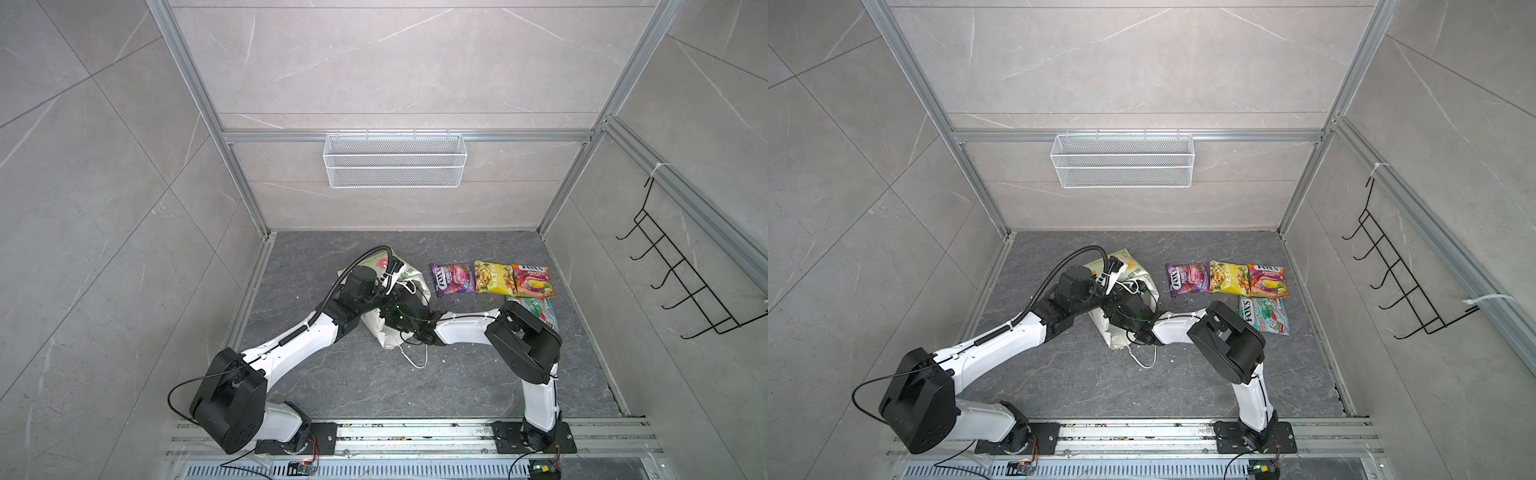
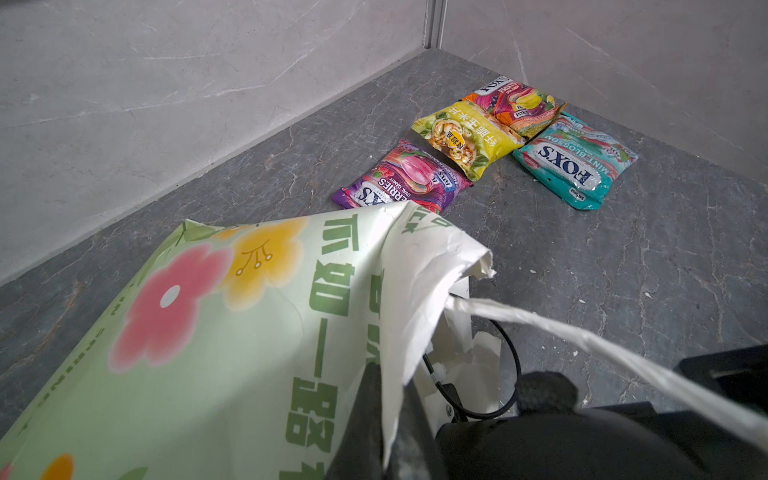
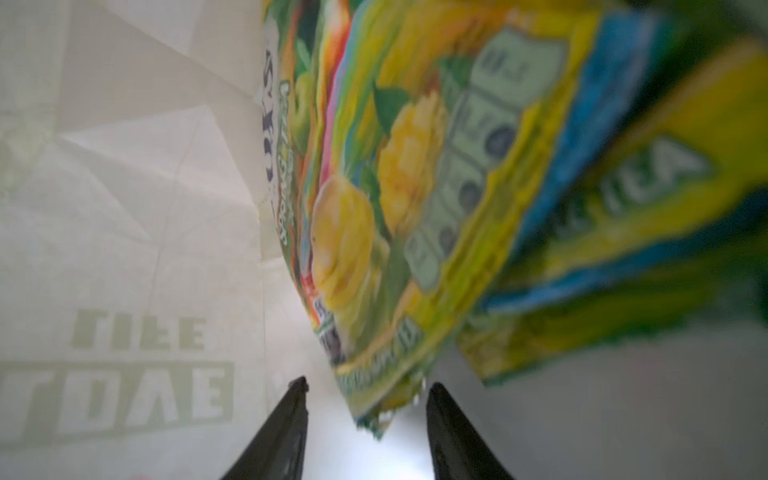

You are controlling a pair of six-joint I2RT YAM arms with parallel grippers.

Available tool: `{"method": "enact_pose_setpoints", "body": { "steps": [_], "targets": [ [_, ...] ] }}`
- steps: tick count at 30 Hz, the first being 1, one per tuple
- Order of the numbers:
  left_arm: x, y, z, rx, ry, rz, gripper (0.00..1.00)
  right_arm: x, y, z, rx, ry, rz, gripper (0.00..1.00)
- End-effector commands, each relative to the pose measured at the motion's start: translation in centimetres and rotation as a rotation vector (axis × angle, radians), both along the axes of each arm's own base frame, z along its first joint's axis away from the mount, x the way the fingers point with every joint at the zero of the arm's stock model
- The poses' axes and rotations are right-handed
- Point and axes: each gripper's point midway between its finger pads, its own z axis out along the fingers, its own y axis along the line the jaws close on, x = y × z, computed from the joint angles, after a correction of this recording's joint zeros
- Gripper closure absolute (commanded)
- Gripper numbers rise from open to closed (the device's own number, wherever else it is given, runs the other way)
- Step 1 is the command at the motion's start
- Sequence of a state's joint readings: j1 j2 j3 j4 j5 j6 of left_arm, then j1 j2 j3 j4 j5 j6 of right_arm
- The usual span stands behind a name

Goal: Take the snacks out of the paper bag
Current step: 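Reach the right gripper into the bag toward the yellow-green packet, then close the right gripper on the yellow-green Fox's packet inside the bag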

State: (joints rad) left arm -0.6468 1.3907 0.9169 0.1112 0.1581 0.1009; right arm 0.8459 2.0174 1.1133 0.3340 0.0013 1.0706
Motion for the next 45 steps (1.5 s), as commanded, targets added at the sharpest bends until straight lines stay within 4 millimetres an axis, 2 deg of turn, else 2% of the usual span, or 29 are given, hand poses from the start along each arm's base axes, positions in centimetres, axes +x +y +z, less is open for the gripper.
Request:
{"method": "enact_pose_setpoints", "body": {
  "steps": [1, 7, 14, 21, 27, 34, 39, 45],
  "targets": [
    [0.0, -1.2, 2.9, -0.074, -0.044, -0.03, 1.0, 1.1, 0.8, -0.3, 0.053, 0.033, -0.04, 0.54],
    [-0.1, -0.9, 2.5, -0.069, -0.039, -0.02, 1.0, 1.7, 0.6, -0.4, 0.073, 0.038, -0.09, 0.76],
    [0.3, -0.7, 1.9, -0.062, -0.042, 0.001, 1.0, 1.2, -0.2, 0.9, 0.043, 0.005, -0.072, 0.91],
    [0.3, -0.6, 1.8, -0.049, -0.047, 0.0, 1.0, -0.7, -0.6, 2.1, 0.019, -0.014, -0.01, 0.97],
    [0.5, -0.7, 1.3, -0.039, -0.039, 0.003, 1.0, -2.2, -1.6, 3.0, -0.018, -0.027, 0.014, 0.98],
    [0.6, -0.6, 1.2, -0.036, -0.043, 0.008, 1.0, -3.4, -3.6, 5.0, -0.052, -0.05, 0.006, 0.98],
    [0.7, -0.5, 1.0, -0.028, -0.041, 0.015, 1.0, -4.3, -4.3, 5.2, -0.064, -0.033, 0.014, 0.98],
    [0.6, -0.1, 0.7, -0.019, -0.048, 0.026, 1.0, -5.3, -6.6, 5.4, -0.11, -0.028, -0.017, 0.97]
  ]
}}
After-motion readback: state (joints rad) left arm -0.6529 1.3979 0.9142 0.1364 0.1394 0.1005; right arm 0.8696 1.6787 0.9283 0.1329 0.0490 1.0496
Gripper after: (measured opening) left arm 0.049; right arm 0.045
